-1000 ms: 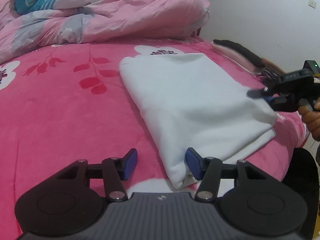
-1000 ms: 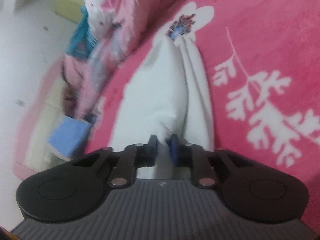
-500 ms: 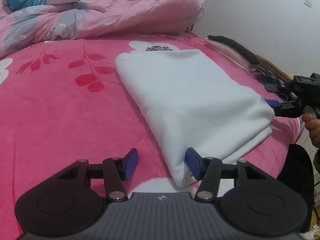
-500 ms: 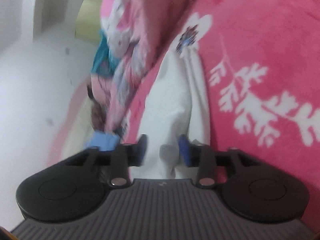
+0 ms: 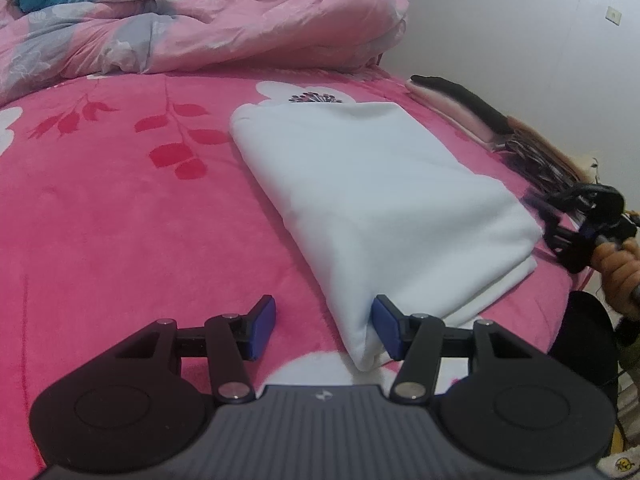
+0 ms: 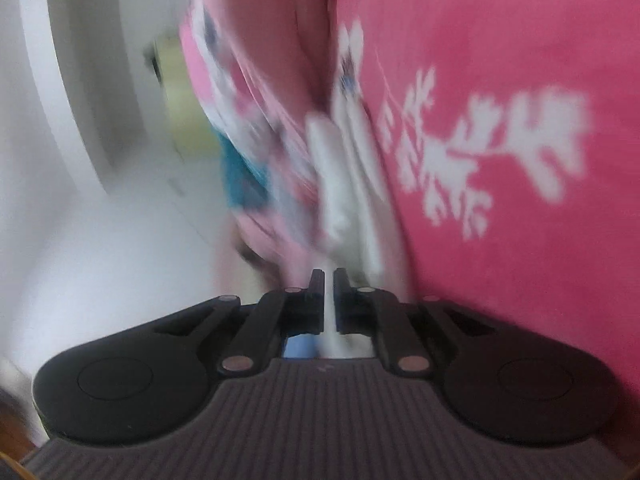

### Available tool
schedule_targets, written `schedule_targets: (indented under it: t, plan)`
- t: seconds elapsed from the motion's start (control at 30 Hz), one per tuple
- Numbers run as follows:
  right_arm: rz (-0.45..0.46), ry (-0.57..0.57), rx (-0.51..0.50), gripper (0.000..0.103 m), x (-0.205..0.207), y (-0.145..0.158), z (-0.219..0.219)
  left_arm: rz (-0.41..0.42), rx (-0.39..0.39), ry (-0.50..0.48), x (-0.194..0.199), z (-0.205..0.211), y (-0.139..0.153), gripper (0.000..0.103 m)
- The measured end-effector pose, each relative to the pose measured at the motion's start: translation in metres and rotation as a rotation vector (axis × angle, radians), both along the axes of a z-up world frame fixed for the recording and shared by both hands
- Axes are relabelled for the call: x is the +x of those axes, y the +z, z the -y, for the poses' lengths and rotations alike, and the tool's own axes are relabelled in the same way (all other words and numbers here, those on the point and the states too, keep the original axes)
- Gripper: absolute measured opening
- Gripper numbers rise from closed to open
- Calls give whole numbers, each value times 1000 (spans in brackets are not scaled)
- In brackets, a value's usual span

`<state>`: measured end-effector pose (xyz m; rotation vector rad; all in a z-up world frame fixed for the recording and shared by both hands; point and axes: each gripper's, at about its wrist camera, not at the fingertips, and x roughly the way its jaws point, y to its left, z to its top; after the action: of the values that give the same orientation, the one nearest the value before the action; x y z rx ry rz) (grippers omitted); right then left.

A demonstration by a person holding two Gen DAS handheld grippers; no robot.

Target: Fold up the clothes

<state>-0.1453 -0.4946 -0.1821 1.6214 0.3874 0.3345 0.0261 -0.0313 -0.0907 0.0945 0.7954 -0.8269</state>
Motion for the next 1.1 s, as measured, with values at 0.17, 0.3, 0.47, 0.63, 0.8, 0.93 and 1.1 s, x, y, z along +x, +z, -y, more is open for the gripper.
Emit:
schedule_targets:
  t: [0.17,0.3,0.47,0.63,0.8,0.93,1.1]
  plan:
    - [-91,-22,-244,10,-29,38,-25,181,46,-37,-31,1,21,52]
    - [-147,-1,-392,30,-25,55,-50,290,78,-125,-58,17,25,52]
    - [-210,11,-585,43,2,66,-69,397,172,-188,-78,42,11,49]
    - [-227,31,-728,43,7,75,-82,479,243,-230,-88,55,1,38]
    - [-233,34,-810,33,11,80,-89,530,284,-268,-91,61,-3,36]
    - [-238,34,-826,15,15,81,-88,560,302,-277,-93,62,-4,26]
    - [-207,28,-830,10,16,87,-89,595,320,-284,-97,62,-4,18]
